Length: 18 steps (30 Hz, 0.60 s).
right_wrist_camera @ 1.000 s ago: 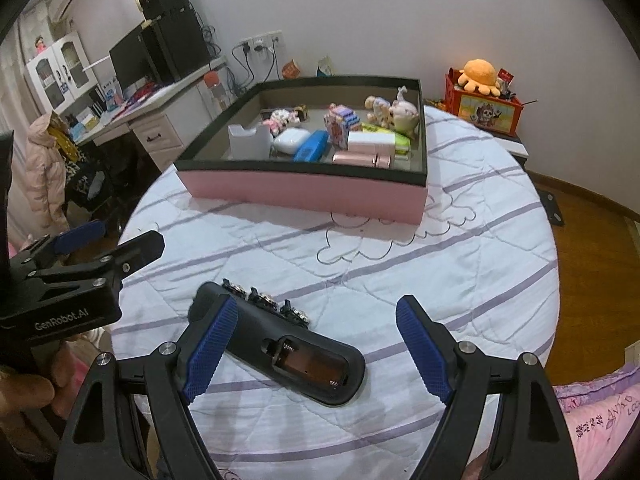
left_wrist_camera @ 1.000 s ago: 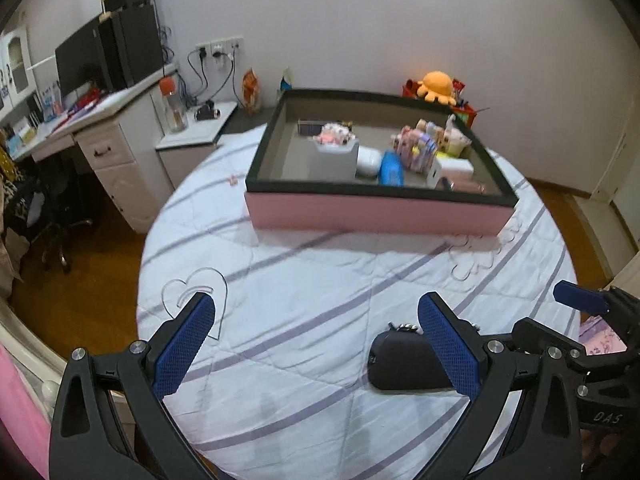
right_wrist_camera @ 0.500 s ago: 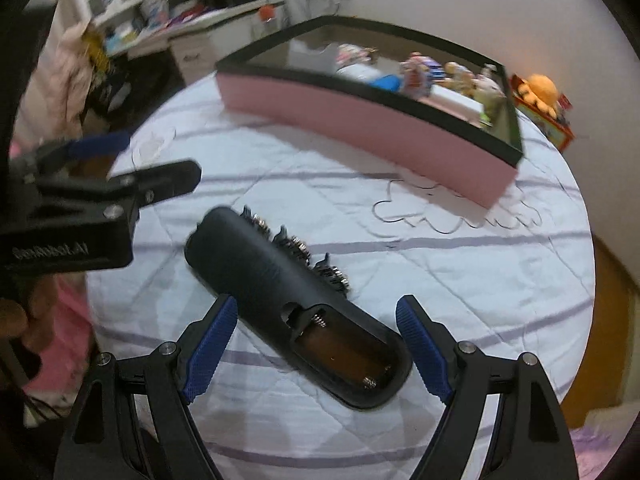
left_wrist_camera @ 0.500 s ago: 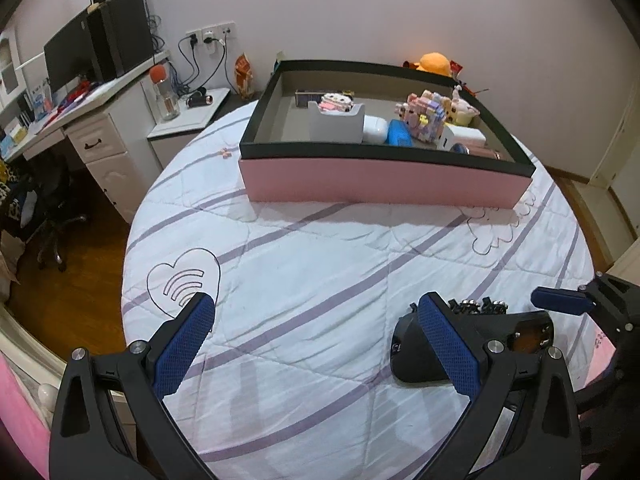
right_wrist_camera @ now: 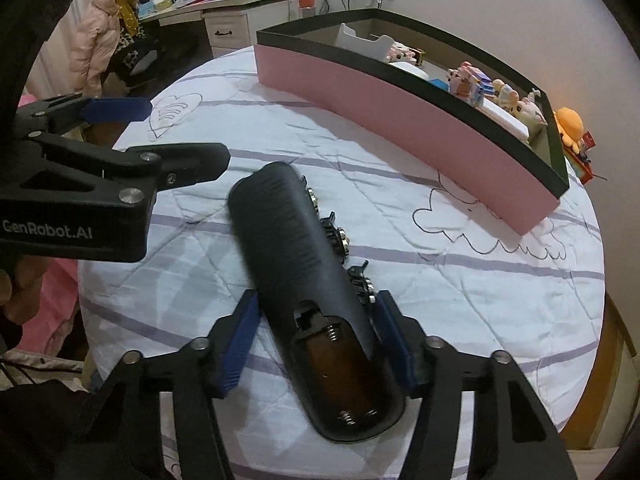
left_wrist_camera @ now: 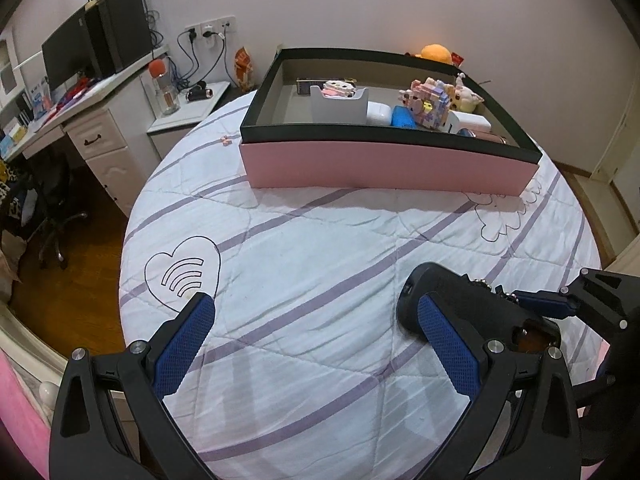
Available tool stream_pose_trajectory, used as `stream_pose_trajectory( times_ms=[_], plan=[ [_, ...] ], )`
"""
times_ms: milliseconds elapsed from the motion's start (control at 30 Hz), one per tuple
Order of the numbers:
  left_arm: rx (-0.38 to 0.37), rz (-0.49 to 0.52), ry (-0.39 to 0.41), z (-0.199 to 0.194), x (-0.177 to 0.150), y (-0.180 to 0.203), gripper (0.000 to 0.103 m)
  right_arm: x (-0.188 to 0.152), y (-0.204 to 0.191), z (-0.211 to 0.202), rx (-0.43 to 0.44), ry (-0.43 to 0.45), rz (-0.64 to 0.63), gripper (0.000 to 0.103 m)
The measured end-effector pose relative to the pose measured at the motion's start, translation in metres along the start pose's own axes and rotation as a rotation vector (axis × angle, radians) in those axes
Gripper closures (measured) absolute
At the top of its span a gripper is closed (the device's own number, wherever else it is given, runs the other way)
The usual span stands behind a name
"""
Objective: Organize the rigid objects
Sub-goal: 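Grasp the black remote control lengthwise with the right gripper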
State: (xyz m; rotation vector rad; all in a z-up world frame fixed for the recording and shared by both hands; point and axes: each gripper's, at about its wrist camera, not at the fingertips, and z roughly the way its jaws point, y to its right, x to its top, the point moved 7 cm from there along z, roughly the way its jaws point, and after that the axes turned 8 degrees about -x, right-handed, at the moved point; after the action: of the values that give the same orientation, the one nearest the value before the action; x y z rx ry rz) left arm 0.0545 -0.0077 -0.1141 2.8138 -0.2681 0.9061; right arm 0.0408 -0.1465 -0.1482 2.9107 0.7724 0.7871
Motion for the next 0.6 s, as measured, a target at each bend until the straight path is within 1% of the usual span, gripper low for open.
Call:
stream_pose_trajectory(
  times_ms=[133,333,400,467,500,567,600],
  plan=[
    [0.000,0.004,-0.003,0.001,-0.001,0.001,0.001,-0.001,0.000,-0.001,0.005,-0.005,-0.005,0.046],
    [0.001,0.004,-0.004,0.001,-0.001,0.002,0.001,0.003,-0.003,0.004,0.012,0.016,-0.030,0.045],
    [0.002,0.001,-0.006,0.002,-0.002,0.001,0.001,0.004,-0.004,0.003,0.014,0.024,-0.033,0.047],
    [0.002,0.000,-0.007,0.001,-0.002,0.001,0.001,0.003,-0.003,0.002,0.020,0.027,-0.025,0.054],
    [0.003,-0.001,-0.006,0.001,-0.002,0.000,0.001,0.002,-0.002,0.001,0.021,0.028,-0.017,0.055],
    [0.004,-0.001,-0.005,0.001,-0.002,-0.001,0.001,0.000,0.003,-0.003,0.039,0.033,0.012,0.059],
    [0.004,-0.002,-0.005,0.001,-0.002,-0.001,0.001,-0.001,0.007,-0.005,0.055,0.035,0.040,0.059]
  ],
)
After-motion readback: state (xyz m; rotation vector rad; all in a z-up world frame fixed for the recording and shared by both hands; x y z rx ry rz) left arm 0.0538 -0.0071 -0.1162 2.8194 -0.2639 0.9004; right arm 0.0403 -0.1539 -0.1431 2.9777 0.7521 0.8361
